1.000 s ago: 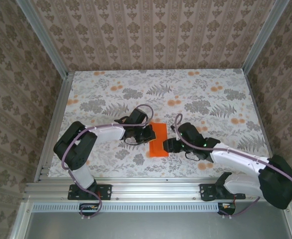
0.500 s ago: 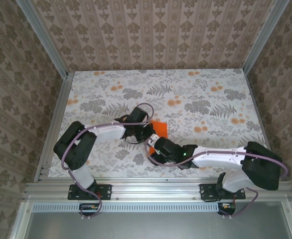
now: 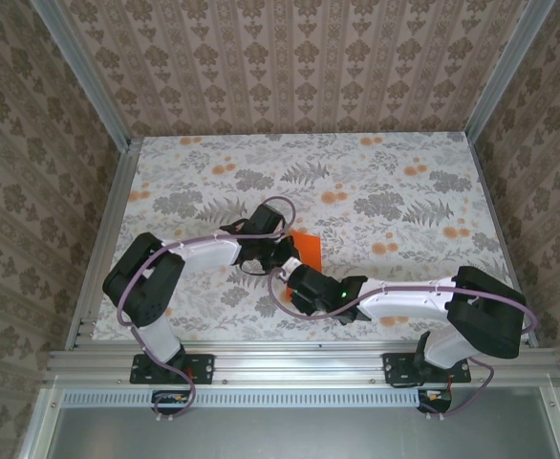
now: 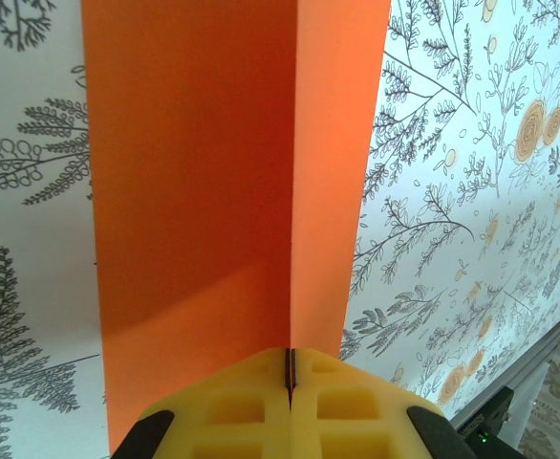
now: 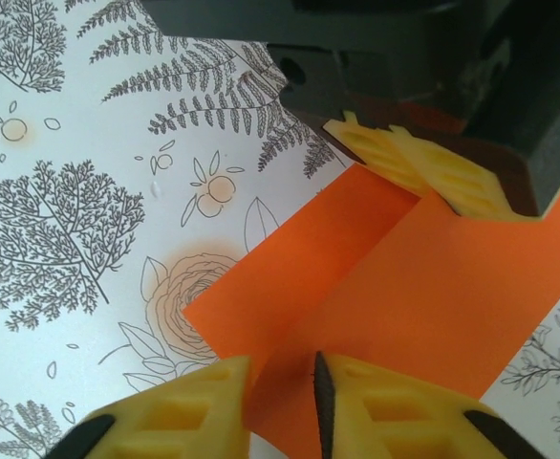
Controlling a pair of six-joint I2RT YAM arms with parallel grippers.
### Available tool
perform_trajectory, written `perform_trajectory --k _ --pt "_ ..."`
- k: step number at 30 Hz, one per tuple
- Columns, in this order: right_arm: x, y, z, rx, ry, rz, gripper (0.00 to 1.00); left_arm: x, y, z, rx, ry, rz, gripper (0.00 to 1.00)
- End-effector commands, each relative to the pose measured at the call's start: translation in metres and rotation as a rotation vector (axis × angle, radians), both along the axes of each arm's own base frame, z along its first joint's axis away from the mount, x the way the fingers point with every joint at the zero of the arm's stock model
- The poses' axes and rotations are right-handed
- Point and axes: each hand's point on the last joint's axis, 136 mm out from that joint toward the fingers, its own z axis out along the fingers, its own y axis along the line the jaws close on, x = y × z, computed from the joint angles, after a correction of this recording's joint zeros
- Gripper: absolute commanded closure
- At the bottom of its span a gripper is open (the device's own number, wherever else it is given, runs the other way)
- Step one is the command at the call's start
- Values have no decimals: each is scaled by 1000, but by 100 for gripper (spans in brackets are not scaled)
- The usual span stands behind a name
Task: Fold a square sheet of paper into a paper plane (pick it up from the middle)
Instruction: Fold the triangle a second time at the center of the table.
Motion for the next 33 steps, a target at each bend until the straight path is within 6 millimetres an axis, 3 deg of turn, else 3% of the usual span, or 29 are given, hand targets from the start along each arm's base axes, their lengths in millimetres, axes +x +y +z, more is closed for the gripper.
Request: perform_trajectory --k 1,6,10,11,15,19,26,33 --pt "4 -1 11 -1 -21 -35 82 4 0 10 -6 -20 -16 95" --pt "3 2 15 25 -1 -46 98 5 5 14 15 -36 -10 90" --pt "1 6 18 53 24 -52 100 9 17 22 41 -67 14 76" --pt "1 7 19 64 31 -60 100 10 22 24 53 -75 30 67" --pt "2 17 26 163 80 -98 100 16 51 34 83 -114 105 47" --pt "4 31 31 291 147 -134 100 14 85 43 122 -145 179 39" --pt "11 47 48 435 218 -169 99 1 120 55 142 -184 230 40" --pt "12 40 19 483 356 -230 97 -9 115 57 115 -206 170 53"
